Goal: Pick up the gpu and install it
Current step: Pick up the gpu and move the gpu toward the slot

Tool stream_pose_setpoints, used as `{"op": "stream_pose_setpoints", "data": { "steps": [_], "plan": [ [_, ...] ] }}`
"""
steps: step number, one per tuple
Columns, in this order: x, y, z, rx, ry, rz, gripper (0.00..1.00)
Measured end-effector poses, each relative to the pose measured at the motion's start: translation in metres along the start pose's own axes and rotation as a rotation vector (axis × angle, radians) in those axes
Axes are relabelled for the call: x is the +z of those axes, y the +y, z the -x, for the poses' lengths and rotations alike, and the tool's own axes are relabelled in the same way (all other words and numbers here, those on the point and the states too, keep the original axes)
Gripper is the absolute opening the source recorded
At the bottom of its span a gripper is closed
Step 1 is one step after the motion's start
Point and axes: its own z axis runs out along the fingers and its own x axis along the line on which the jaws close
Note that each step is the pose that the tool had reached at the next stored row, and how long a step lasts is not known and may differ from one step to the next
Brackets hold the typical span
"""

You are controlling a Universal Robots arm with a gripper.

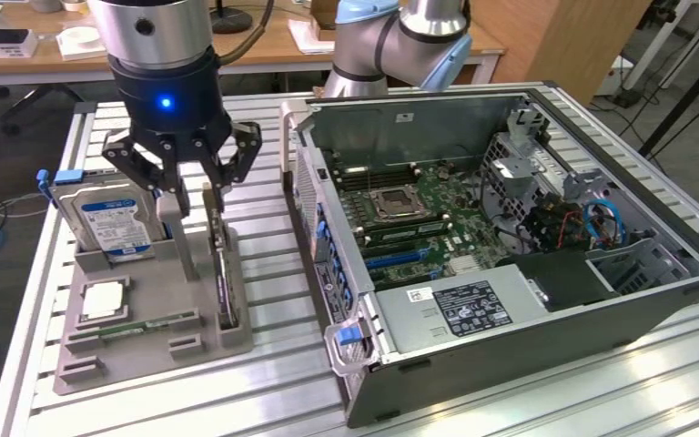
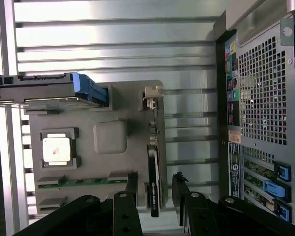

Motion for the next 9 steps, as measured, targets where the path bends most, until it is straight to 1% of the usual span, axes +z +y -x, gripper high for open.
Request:
{"op": "stream_pose_setpoints", "data": {
  "steps": [9],
  "plan": [
    [0.0069, -0.0003, -0.0002, 0.000, 0.0000, 0.0000, 0.42]
  ]
}}
